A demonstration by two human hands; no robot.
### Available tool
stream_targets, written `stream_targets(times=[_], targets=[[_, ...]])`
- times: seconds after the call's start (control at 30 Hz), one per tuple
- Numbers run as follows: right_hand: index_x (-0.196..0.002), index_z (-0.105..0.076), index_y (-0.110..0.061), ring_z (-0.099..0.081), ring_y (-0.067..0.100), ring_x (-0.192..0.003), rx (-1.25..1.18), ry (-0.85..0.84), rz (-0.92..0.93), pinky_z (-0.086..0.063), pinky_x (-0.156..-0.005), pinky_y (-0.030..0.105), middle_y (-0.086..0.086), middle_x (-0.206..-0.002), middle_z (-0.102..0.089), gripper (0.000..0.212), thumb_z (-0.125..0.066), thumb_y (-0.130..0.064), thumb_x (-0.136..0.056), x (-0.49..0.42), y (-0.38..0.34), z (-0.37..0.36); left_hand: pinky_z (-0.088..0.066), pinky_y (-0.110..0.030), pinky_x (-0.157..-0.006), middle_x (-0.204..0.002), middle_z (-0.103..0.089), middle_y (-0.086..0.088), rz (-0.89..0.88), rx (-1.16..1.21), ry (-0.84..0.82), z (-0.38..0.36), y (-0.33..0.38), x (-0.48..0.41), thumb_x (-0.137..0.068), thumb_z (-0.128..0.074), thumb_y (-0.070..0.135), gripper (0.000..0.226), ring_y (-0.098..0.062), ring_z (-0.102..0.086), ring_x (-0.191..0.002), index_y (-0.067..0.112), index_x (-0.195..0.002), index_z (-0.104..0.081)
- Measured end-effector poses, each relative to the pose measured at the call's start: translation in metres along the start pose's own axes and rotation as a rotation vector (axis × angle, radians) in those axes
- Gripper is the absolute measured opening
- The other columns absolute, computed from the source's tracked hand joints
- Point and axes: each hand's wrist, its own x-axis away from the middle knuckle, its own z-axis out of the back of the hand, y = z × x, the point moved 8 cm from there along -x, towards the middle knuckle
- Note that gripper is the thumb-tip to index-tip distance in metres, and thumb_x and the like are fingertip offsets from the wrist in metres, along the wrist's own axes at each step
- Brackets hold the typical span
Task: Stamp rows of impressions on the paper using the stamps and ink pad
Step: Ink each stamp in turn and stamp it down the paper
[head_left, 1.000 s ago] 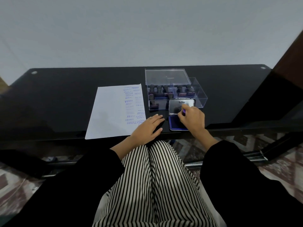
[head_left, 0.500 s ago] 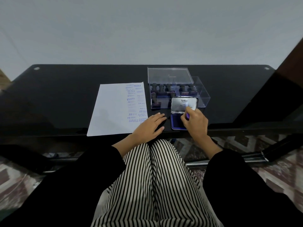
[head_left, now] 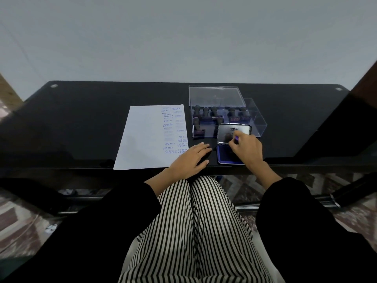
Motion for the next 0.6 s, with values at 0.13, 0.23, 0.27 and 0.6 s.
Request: stream_targets(times=[0.13,0.23,0.27,0.6], targets=[[-0.083,-0.052,-0.013,-0.061,0.028,-0.071,0.067,-0.020,0.020,-0.046,-0.059,0.033,0.008,-0.069,-0.057,0.013,-0.051,-0.024,-0.090,0.001,-0.004,0.003,-0.022,-0.023,-0.113,-0.154,-0.027,-0.002,0.011,0.106,0.023,0.011,-0.004,0.003,-0.100,-0.038,0.026,0.046,-0.014,-0.026,-0.141,0.014,-0.145,-0.033],[-0.082,-0.054,-0.011,-0.060,0.026,-0.068,0.042,0.064,0.037,-0.048,-0.058,0.034,0.006,-0.066,-0.056,0.015,-0.051,-0.024,-0.090,0.003,-0.015,0.012,-0.028,-0.023,-0.109,-0.148,-0.037,-0.003,0.039,0.168,0.119,0.038,-0.015,0.007,-0.100,-0.039,0.022,0.040,-0.014,-0.035,-0.136,0.013,-0.139,-0.041],[-0.079,-0.053,-0.011,-0.060,0.026,-0.067,0.004,0.100,0.038,-0.048,-0.058,0.035,0.005,-0.065,-0.055,0.016,-0.051,-0.023,-0.090,0.003,-0.022,0.016,-0.028,-0.021,-0.108,-0.145,-0.041,-0.004,0.053,0.185,0.158,0.049,-0.021,0.009,-0.100,-0.040,0.020,0.038,-0.015,-0.038,-0.134,0.011,-0.136,-0.044],[-0.073,-0.046,-0.015,-0.048,0.022,-0.063,-0.183,0.008,0.166,-0.033,-0.057,0.026,0.004,-0.064,-0.052,0.020,-0.051,-0.026,-0.088,0.000,-0.146,-0.008,-0.027,-0.031,-0.113,-0.146,-0.040,-0.005,0.374,0.081,0.236,0.091,-0.117,0.050,-0.099,-0.039,0.018,0.038,-0.020,-0.036,-0.135,0.012,-0.136,-0.042]])
